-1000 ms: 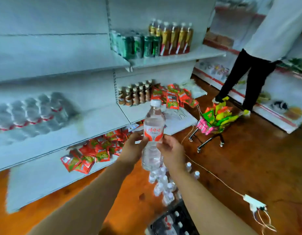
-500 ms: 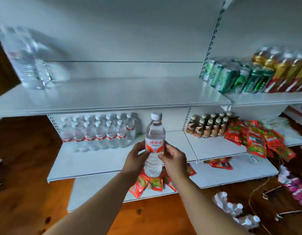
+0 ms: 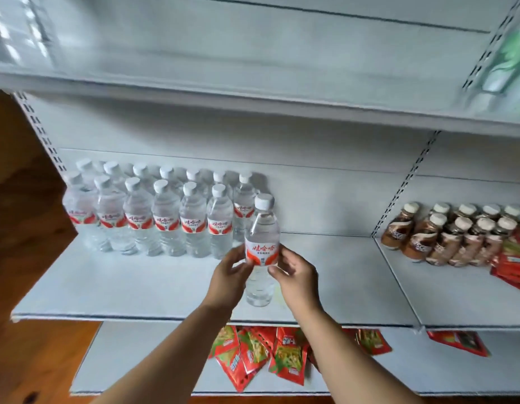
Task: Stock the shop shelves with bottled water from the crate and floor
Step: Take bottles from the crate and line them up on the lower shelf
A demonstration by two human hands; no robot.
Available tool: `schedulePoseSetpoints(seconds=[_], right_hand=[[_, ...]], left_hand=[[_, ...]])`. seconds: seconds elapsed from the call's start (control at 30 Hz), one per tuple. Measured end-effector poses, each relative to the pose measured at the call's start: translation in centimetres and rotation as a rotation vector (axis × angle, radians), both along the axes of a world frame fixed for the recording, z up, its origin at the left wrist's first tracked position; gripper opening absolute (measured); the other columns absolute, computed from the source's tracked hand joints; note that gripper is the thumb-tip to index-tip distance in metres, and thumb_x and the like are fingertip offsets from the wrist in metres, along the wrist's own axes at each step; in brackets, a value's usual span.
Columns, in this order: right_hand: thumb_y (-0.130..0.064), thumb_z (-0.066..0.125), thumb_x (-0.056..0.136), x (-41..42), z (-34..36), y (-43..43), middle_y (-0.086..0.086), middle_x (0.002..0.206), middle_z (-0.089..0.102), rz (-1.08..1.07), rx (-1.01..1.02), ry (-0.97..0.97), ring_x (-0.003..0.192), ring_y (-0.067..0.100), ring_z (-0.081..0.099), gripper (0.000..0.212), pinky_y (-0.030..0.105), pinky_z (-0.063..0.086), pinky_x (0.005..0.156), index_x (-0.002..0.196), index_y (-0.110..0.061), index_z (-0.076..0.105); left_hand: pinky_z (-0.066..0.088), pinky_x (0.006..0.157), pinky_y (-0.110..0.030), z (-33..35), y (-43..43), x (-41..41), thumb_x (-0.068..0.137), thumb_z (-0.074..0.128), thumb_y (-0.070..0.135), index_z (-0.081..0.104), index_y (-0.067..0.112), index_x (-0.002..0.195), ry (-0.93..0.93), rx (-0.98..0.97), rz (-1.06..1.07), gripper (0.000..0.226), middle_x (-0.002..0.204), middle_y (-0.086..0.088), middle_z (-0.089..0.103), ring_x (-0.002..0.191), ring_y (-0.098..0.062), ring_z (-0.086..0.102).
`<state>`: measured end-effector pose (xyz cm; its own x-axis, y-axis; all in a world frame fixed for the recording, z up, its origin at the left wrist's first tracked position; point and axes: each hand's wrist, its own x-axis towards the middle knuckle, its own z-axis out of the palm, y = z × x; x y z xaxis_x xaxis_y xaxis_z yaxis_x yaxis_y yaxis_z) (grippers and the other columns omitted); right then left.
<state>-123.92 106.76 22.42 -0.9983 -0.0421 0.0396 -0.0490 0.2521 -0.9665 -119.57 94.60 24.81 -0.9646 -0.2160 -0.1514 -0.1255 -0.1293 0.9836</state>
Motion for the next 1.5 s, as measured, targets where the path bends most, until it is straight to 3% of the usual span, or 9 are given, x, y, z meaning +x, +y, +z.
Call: schedulePoseSetpoints(seconds=[0.13, 0.27, 0.47, 0.53, 0.63, 0.8, 0.93, 1.2, 1.5], right_hand=[[0.003, 0.069, 0.075, -3.3, -5.3, -0.5, -0.008, 0.104, 0.068, 0.020, -0.008, 0.063, 0.099, 0.010, 0.065, 0.049, 0.028, 0.050, 0.092, 0.120, -0.017, 0.063], [0.000, 0.070, 0.075, -5.6, -8.5, -1.1, -0.002, 0.107, 0.070, 0.007, -0.013, 0.157, 0.097, 0.012, 0.066, 0.046, 0.029, 0.051, 0.091, 0.118, -0.015, 0.064], [0.001, 0.069, 0.076, -8.2, -9.9, -2.5, -0.006, 0.105, 0.068, 0.003, -0.083, 0.258, 0.096, 0.011, 0.066, 0.043, 0.030, 0.051, 0.092, 0.117, -0.013, 0.064], [0.003, 0.068, 0.077, -8.6, -10.3, -3.0, -0.002, 0.109, 0.069, -0.001, -0.103, 0.281, 0.098, 0.009, 0.065, 0.044, 0.023, 0.050, 0.091, 0.118, -0.012, 0.064], [0.011, 0.066, 0.075, -8.9, -11.0, -3.6, -0.003, 0.115, 0.064, 0.025, -0.099, 0.257, 0.102, 0.006, 0.061, 0.055, 0.009, 0.047, 0.084, 0.124, -0.013, 0.059], [0.016, 0.061, 0.076, -9.5, -11.7, -4.1, -0.001, 0.122, 0.055, 0.119, -0.014, 0.239, 0.111, 0.011, 0.055, 0.068, 0.011, 0.042, 0.088, 0.132, -0.019, 0.044], [0.008, 0.059, 0.081, -10.0, -12.0, -4.8, -0.009, 0.120, 0.053, 0.157, 0.036, 0.313, 0.114, 0.007, 0.053, 0.067, -0.002, 0.035, 0.087, 0.132, -0.029, 0.037], [-0.047, 0.065, 0.070, -11.6, -12.9, -5.7, 0.003, 0.125, 0.059, 0.093, 0.011, 0.385, 0.113, 0.014, 0.059, 0.062, 0.033, 0.049, 0.096, 0.124, -0.046, 0.036], [-0.005, 0.067, 0.081, -12.5, -11.4, -5.1, 0.004, 0.130, 0.055, 0.158, 0.142, 0.183, 0.118, 0.016, 0.053, 0.067, 0.023, 0.042, 0.095, 0.137, -0.021, 0.034]], left_hand=[[0.048, 0.061, -0.005, -5.3, -0.5, -2.8, 0.093, 0.052, 0.013, 0.059, 0.021, 0.109, 0.071, -0.020, 0.031, 0.019, 0.092, 0.016, 0.067, 0.072, 0.014, 0.062], [0.050, 0.071, -0.024, -8.7, -1.1, -4.7, 0.093, 0.053, 0.022, 0.062, 0.032, 0.108, 0.133, -0.086, 0.038, 0.020, 0.085, 0.020, 0.071, 0.078, 0.006, 0.065], [0.052, 0.058, -0.017, -10.0, -2.2, -7.3, 0.093, 0.054, 0.022, 0.062, 0.035, 0.100, 0.263, -0.157, 0.075, 0.017, 0.076, 0.020, 0.071, 0.070, 0.007, 0.065], [0.053, 0.065, -0.025, -10.2, -2.4, -8.2, 0.093, 0.054, 0.023, 0.061, 0.040, 0.096, 0.285, -0.209, 0.107, 0.019, 0.072, 0.020, 0.068, 0.069, 0.007, 0.064], [0.051, 0.085, -0.043, -10.9, -2.4, -9.3, 0.092, 0.056, 0.028, 0.060, 0.043, 0.098, 0.262, -0.234, 0.184, 0.017, 0.084, 0.011, 0.067, 0.085, -0.007, 0.064], [0.048, 0.083, -0.034, -11.3, -2.3, -9.9, 0.090, 0.057, 0.034, 0.061, 0.031, 0.119, 0.216, -0.362, 0.314, 0.029, 0.100, 0.006, 0.069, 0.099, -0.014, 0.065], [0.045, 0.083, -0.030, -11.1, -1.9, -10.8, 0.093, 0.049, 0.039, 0.056, 0.028, 0.127, 0.126, -0.535, 0.452, 0.036, 0.114, -0.004, 0.065, 0.107, -0.022, 0.059], [0.043, 0.089, -0.029, -11.5, -1.0, -11.4, 0.093, 0.051, 0.025, 0.059, 0.017, 0.119, 0.103, -0.432, 0.569, 0.029, 0.114, -0.005, 0.066, 0.106, -0.021, 0.060], [0.043, 0.088, -0.029, -11.1, -1.3, -11.2, 0.093, 0.049, 0.026, 0.055, 0.022, 0.126, 0.003, -0.465, 0.503, 0.034, 0.116, -0.001, 0.064, 0.106, -0.019, 0.059]])
